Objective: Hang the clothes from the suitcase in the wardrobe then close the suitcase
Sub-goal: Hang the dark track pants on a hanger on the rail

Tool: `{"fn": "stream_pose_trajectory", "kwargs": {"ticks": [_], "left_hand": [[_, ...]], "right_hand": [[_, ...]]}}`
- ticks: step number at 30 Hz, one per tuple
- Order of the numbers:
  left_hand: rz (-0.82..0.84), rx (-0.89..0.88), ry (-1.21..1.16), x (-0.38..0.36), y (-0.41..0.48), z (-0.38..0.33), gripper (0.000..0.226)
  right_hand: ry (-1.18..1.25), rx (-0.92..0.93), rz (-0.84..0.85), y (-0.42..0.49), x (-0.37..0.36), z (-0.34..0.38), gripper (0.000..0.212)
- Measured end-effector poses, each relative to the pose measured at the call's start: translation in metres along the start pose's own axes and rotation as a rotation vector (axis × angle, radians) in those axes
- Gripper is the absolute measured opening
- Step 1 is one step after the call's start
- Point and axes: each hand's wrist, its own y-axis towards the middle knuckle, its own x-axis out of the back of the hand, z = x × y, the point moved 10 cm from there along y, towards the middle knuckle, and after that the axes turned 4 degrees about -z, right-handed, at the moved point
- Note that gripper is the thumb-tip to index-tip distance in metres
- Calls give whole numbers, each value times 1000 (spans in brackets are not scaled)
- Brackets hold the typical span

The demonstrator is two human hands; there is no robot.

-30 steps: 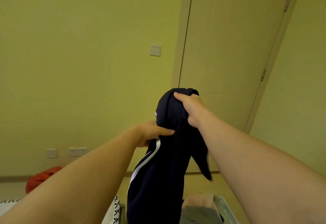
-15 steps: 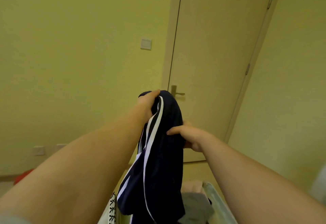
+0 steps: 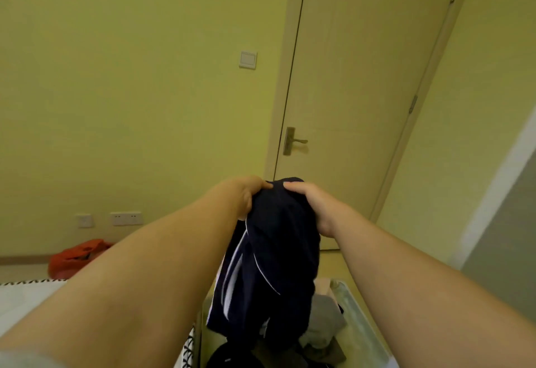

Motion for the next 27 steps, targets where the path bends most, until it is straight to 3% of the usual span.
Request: {"fn": "stream_pose_trajectory", "kwargs": {"ticks": [3,6,11,16,17,21,22,24,27], "left_hand": [[-66,-5,-120,-9,-7,8,37],[-95,-25,-174,-23,-29,21,33],[-89,-126,-27,-45,-88,38,32],[51,-196,223,-85,-157,55,26],[105,-201,226,-97,-167,56,30],[447,-332,242,-158,-211,43,91],[538,-385,276,-174,-225,39,97],[645,-462,373,-205,-247,29,88],[537,-535,490,-246,-263,12,46]], "right_hand": [[-249,-43,61,-31,8,-24,42],[-266,-37,69,-56,22,-41,33],[-3,-7,65,-96,44,-45,13],[222,-21,131,-144,64,-58,23],[271,-17,127,-153,71,-60,23],[441,27,52,-181,114,-56,20],[460,44,19,-189,130,-54,18],[507,78,-42,-206,161,-48,17],[549,135,-149,-234,211,-42,22]]}}
